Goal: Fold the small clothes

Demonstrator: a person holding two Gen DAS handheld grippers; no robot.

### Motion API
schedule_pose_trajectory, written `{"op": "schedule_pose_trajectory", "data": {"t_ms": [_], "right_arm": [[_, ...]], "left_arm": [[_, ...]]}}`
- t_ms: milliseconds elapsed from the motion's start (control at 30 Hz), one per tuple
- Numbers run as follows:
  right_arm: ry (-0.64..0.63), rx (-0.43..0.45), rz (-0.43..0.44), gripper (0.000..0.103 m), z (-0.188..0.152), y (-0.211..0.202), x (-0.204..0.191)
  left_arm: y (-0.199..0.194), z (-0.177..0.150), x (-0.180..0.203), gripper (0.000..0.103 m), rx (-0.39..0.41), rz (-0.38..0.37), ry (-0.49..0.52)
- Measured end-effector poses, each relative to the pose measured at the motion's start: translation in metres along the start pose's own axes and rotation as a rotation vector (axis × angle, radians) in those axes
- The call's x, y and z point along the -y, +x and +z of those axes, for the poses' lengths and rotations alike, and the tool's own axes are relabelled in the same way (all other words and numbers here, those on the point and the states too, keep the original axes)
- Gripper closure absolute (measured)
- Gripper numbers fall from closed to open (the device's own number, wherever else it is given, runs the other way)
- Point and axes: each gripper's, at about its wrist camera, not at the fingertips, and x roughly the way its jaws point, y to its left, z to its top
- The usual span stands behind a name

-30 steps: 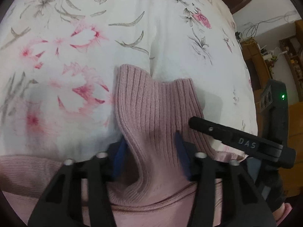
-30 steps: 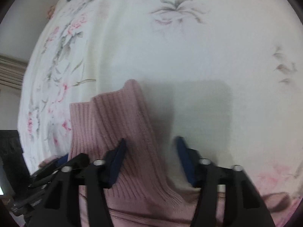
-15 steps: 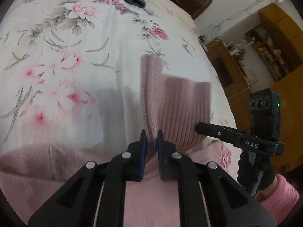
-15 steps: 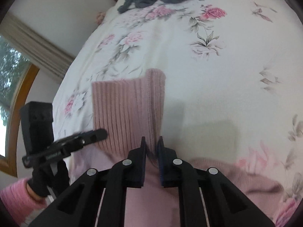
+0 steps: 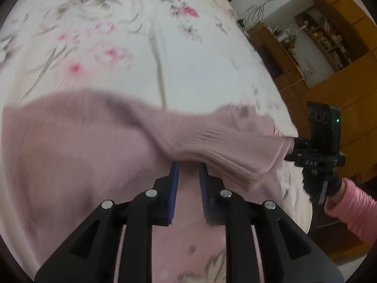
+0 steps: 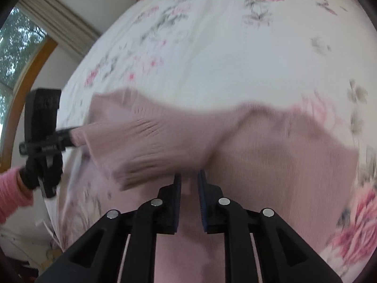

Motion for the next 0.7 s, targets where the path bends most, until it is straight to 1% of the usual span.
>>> {"op": "schedule_pose_trajectory", "data": {"t_ms": [67,100,133,167,200,233,267,333,400,467,500,533,567,633,667,700], "right_arm": [[0.014,-0.023,-0.010,0.084,-0.013,-0.006,0.005],[0.052,-0.022,0.007,0.083,-0.019,-0.011,0.010],[0.098,-0.012,0.042,0.080,-0.023,-0.017,0.015],[0.174,0.005,0.107,0.074,-0.027,-0.022,0.021],[0.209,0.007,0.141,0.071,-0.028,-0.024,0.022],[0.238,0.009,0.176,0.068,-0.029,-0.023,0.021],[0.264,0.017,0.211,0.067,-0.029,-0.021,0.019],[0.307,0.012,0.256,0.065,-0.027,-0.011,0.017],[0.337,-0.003,0.233,0.063,-0.025,0.004,0.014],[0.347,-0.026,0.205,0.062,-0.024,0.017,0.012],[0.359,-0.043,0.209,0.066,-0.024,0.026,0.011],[0.367,-0.070,0.194,0.080,-0.025,0.033,0.011],[0.366,-0.085,0.184,0.091,-0.024,0.036,0.011],[0.353,-0.070,0.182,0.092,-0.028,0.032,0.010],[0.337,-0.057,0.174,0.093,-0.029,0.026,0.009],[0.319,-0.042,0.158,0.093,-0.031,0.019,0.008]], "left_arm": [[-0.005,-0.010,-0.007,0.084,-0.023,0.006,-0.027],[-0.008,-0.014,-0.009,0.084,-0.029,0.001,-0.046],[-0.011,-0.018,-0.011,0.082,-0.031,-0.014,-0.073],[-0.013,-0.020,-0.011,0.076,-0.028,-0.030,-0.095],[-0.013,-0.022,-0.008,0.068,-0.022,-0.062,-0.123],[-0.011,-0.023,-0.005,0.065,-0.020,-0.087,-0.142],[-0.007,-0.023,-0.001,0.062,-0.022,-0.104,-0.159],[0.004,-0.023,0.002,0.062,-0.031,-0.116,-0.194],[0.022,-0.025,0.002,0.063,-0.058,-0.080,-0.236],[0.035,-0.029,0.003,0.064,-0.079,-0.049,-0.244],[0.040,-0.030,0.005,0.064,-0.091,-0.028,-0.234],[0.046,-0.032,0.008,0.065,-0.105,0.001,-0.214],[0.049,-0.033,0.009,0.065,-0.114,0.025,-0.196],[0.050,-0.035,0.009,0.066,-0.121,0.040,-0.181],[0.050,-0.036,0.009,0.068,-0.121,0.045,-0.180],[0.050,-0.036,0.008,0.071,-0.130,0.069,-0.164]]}}
